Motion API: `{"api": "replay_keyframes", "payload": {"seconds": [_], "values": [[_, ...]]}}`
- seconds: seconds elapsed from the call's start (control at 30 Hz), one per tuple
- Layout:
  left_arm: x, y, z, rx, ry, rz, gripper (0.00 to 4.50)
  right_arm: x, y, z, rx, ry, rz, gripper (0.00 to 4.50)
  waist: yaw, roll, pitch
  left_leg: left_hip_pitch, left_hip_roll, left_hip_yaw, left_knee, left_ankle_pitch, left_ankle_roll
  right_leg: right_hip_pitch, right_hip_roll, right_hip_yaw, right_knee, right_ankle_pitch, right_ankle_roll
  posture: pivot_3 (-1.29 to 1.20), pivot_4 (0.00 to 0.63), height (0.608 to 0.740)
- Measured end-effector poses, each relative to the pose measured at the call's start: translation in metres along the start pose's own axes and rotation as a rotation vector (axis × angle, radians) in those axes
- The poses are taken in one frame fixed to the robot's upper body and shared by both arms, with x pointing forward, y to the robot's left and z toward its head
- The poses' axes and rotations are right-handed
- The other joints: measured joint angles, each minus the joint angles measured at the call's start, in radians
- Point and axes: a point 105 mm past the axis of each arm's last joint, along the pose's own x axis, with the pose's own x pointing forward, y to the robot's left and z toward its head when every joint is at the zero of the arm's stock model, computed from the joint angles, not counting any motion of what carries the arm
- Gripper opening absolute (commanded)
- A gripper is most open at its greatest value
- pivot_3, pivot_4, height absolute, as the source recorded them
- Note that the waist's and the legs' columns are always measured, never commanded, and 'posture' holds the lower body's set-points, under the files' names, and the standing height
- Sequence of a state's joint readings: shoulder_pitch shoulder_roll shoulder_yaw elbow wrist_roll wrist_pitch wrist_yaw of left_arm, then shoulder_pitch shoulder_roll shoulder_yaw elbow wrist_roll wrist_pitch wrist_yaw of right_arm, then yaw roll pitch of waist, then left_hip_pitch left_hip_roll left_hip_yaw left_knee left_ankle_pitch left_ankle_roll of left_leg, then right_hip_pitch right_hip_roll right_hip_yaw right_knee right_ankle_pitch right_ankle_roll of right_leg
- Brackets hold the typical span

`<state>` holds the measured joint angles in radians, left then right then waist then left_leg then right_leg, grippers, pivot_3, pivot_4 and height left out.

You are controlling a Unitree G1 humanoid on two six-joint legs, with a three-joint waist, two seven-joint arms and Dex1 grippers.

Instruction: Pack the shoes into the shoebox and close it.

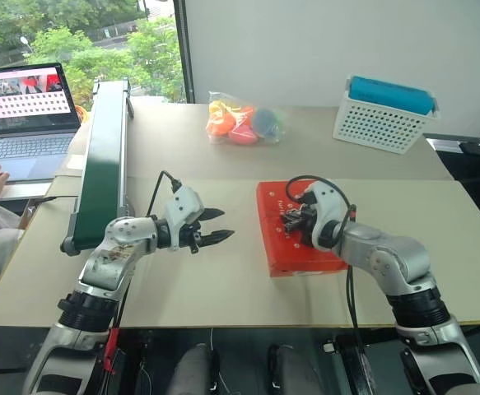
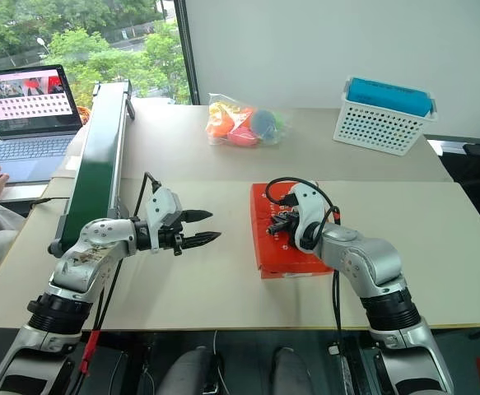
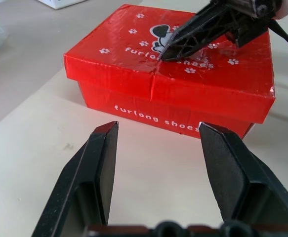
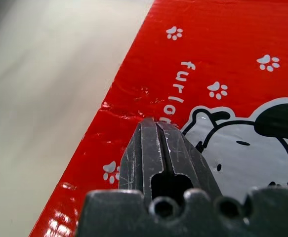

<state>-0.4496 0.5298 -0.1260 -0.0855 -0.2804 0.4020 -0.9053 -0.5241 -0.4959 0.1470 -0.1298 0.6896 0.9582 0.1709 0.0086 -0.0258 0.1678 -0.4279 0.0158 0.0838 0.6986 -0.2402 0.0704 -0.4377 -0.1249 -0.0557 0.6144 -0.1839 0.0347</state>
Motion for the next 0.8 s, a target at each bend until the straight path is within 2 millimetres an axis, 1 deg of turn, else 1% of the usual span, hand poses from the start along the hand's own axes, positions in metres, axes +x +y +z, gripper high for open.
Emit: {"api": "replay_keyframes", "payload": {"seconds": [0.07, 0.23, 0.3, 0.33, 0.37, 0.43, 0.47, 0.53, 0.57, 0.63, 0.7, 0.77, 0.8], "values": [[0.0, 0.002, 0.001, -0.007, -0.006, 0.027, 2.76, 0.002, 0.001, 0.0, -0.003, 0.002, 0.01, 0.02, 0.0, 0.0, 0.0, 0.001, 0.0, 0.0, -0.001, 0.0, 0.0, 0.001, 0.0, 0.0, 0.0, 0.0, 0.0, 0.0, 0.15, 0.708], [0.003, 0.007, 0.0, -0.062, -0.043, 0.135, 2.76, 0.007, -0.006, 0.002, 0.006, -0.018, -0.016, 0.02, -0.005, -0.001, -0.001, 0.003, 0.0, 0.001, -0.001, 0.0, -0.001, 0.002, 0.0, 0.001, 0.001, 0.0, 0.0, 0.0, 0.15, 0.708], [0.003, 0.012, 0.0, -0.097, -0.063, 0.203, 2.76, 0.007, -0.01, 0.007, 0.025, -0.05, -0.025, 0.02, -0.005, -0.001, -0.001, 0.003, 0.0, 0.001, -0.001, 0.001, -0.001, 0.002, 0.0, 0.001, 0.001, 0.0, 0.0, 0.0, 0.15, 0.708], [0.002, 0.02, 0.0, -0.136, -0.09, 0.284, 2.76, 0.003, -0.018, 0.012, 0.052, -0.09, -0.053, 0.02, -0.004, -0.001, -0.001, 0.003, 0.0, 0.0, 0.0, 0.001, -0.001, 0.002, 0.0, 0.001, 0.001, 0.001, 0.0, 0.0, 0.15, 0.708], [-0.002, 0.025, -0.002, -0.165, -0.107, 0.347, 2.76, -0.003, -0.029, 0.018, 0.075, -0.13, -0.088, 0.02, -0.001, -0.001, 0.0, 0.002, 0.0, 0.0, 0.0, 0.001, -0.001, 0.001, 0.0, 0.001, 0.002, 0.001, 0.0, 0.0, 0.15, 0.708], [-0.012, 0.033, -0.011, -0.219, -0.116, 0.458, 2.76, -0.022, -0.054, 0.034, 0.11, -0.226, -0.174, 0.02, 0.003, -0.001, 0.0, 0.001, 0.0, 0.0, 0.0, 0.001, -0.001, 0.0, 0.0, 0.001, 0.002, 0.001, 0.0, 0.0, 0.15, 0.708], [-0.019, 0.038, -0.014, -0.249, -0.133, 0.523, 2.76, -0.036, -0.071, 0.042, 0.115, -0.273, -0.231, 0.02, 0.006, -0.001, 0.0, 0.0, -0.001, 0.0, -0.001, 0.001, -0.001, -0.001, -0.001, 0.001, 0.003, 0.001, 0.0, 0.0, 0.15, 0.708], [-0.029, 0.044, -0.022, -0.273, -0.127, 0.624, 2.76, -0.065, -0.102, 0.05, 0.079, -0.32, -0.372, 0.02, 0.009, -0.001, 0.0, -0.001, -0.001, 0.0, -0.001, 0.001, -0.001, -0.001, -0.001, 0.0, 0.002, 0.001, 0.0, 0.0, 0.15, 0.708], [-0.035, 0.046, -0.028, -0.289, -0.116, 0.675, 2.76, -0.08, -0.117, 0.048, 0.054, -0.327, -0.453, 0.02, 0.008, -0.001, 0.0, -0.001, -0.001, 0.0, -0.001, 0.001, -0.001, -0.001, -0.001, 0.0, 0.002, 0.001, 0.0, 0.0, 0.15, 0.708], [-0.041, 0.049, -0.035, -0.315, -0.108, 0.739, 2.76, -0.093, -0.13, 0.041, 0.04, -0.315, -0.529, 0.02, 0.005, -0.001, 0.0, -0.001, -0.001, 0.0, -0.001, 0.001, -0.001, -0.001, -0.001, 0.0, 0.002, 0.001, 0.0, 0.0, 0.15, 0.708], [-0.042, 0.048, -0.04, -0.339, -0.105, 0.782, 2.76, -0.101, -0.141, 0.03, 0.025, -0.288, -0.592, 0.02, 0.002, -0.001, 0.0, 0.0, 0.0, 0.001, 0.0, 0.001, -0.002, -0.001, -0.001, 0.001, 0.002, 0.001, -0.001, 0.0, 0.15, 0.708], [-0.044, 0.049, -0.045, -0.369, -0.104, 0.848, 2.76, -0.115, -0.156, 0.016, -0.039, -0.239, -0.687, 0.02, 0.003, -0.001, 0.0, 0.001, -0.001, 0.001, 0.0, 0.001, -0.002, 0.0, -0.001, 0.001, 0.002, 0.001, 0.0, 0.0, 0.15, 0.708], [-0.046, 0.049, -0.047, -0.378, -0.1, 0.87, 2.76, -0.118, -0.162, 0.011, -0.052, -0.223, -0.714, 0.02, 0.003, -0.001, 0.0, 0.001, -0.001, 0.001, 0.0, 0.001, -0.002, 0.0, -0.001, 0.001, 0.002, 0.001, 0.0, 0.0, 0.15, 0.708]]}}
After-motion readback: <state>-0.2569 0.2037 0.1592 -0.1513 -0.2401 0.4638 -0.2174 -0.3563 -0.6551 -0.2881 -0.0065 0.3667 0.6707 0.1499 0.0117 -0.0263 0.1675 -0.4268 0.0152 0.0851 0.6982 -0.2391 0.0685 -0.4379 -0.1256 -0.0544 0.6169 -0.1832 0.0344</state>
